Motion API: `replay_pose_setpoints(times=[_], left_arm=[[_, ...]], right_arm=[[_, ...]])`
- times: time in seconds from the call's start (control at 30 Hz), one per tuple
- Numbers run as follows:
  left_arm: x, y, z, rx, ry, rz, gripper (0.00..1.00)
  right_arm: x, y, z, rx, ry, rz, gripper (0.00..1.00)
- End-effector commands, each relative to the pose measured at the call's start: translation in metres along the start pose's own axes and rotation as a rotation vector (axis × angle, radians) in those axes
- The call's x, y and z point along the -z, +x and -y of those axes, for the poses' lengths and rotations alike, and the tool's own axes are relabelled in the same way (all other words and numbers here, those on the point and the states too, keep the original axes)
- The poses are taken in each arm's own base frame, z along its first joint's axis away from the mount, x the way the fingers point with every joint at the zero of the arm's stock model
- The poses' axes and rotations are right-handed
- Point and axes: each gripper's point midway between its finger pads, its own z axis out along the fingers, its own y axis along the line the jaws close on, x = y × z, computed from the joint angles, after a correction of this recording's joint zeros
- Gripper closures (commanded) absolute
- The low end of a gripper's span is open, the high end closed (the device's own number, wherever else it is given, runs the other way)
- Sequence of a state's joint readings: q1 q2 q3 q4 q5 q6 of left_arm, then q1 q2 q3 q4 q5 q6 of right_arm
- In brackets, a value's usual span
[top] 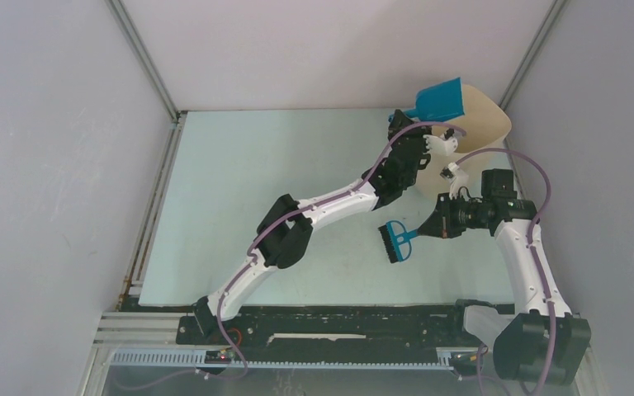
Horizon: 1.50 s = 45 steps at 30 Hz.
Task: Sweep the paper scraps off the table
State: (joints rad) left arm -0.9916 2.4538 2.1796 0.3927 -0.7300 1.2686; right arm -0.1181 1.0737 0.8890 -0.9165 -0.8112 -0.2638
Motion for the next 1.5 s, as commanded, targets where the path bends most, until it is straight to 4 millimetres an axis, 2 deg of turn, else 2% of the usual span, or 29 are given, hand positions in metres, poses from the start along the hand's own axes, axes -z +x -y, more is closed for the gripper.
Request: replay_pose_setpoints(times=[0.0, 0.23, 0.43, 0.6, 0.67, 0.77, 0.87, 1.03, 1.1, 1.2, 1.47], left_arm=[[0.009, -0.021, -0.080, 0.317, -0.109, 0.027, 1.00], [0.011, -0.026, -0.090, 0.480, -0.100, 0.029, 1.00], [0.016, -0.027, -0.102, 0.548, -0.088, 0.027, 1.00], [0.018, -0.019, -0.125, 0.643, -0.110, 0.010, 1.00], [0.017, -0.014, -0.140, 0.704, -0.109, 0.012, 1.00], [0.022, -0.003, -0.165, 0.774, -0.122, -0.005, 1.00], [0.031, 0.011, -0.180, 0.779, -0.104, -0.040, 1.00], [0.053, 0.037, -0.170, 0.773, -0.038, -0.144, 1.00], [0.068, 0.048, -0.167, 0.799, -0.005, -0.188, 1.00], [0.092, 0.065, -0.147, 0.837, 0.073, -0.238, 1.00], [0.167, 0.113, -0.072, 0.950, 0.307, -0.387, 1.00]], right_arm=[[0.007, -0.011, -0.006, 0.044, -0.014, 0.034, 1.00], [0.007, -0.011, -0.007, 0.047, -0.015, 0.037, 1.00], [0.008, -0.011, -0.007, 0.047, -0.014, 0.040, 1.00], [0.009, -0.011, -0.006, 0.042, -0.011, 0.043, 1.00], [0.009, -0.011, -0.005, 0.041, -0.011, 0.043, 1.00], [0.008, -0.011, -0.005, 0.037, -0.015, 0.040, 1.00], [0.007, -0.011, -0.004, 0.034, -0.016, 0.037, 1.00], [0.009, -0.012, -0.004, 0.037, -0.014, 0.044, 1.00], [0.010, -0.012, -0.005, 0.042, -0.014, 0.049, 1.00], [0.013, -0.012, -0.006, 0.051, -0.013, 0.059, 1.00], [0.016, -0.012, -0.009, 0.067, -0.011, 0.075, 1.00]])
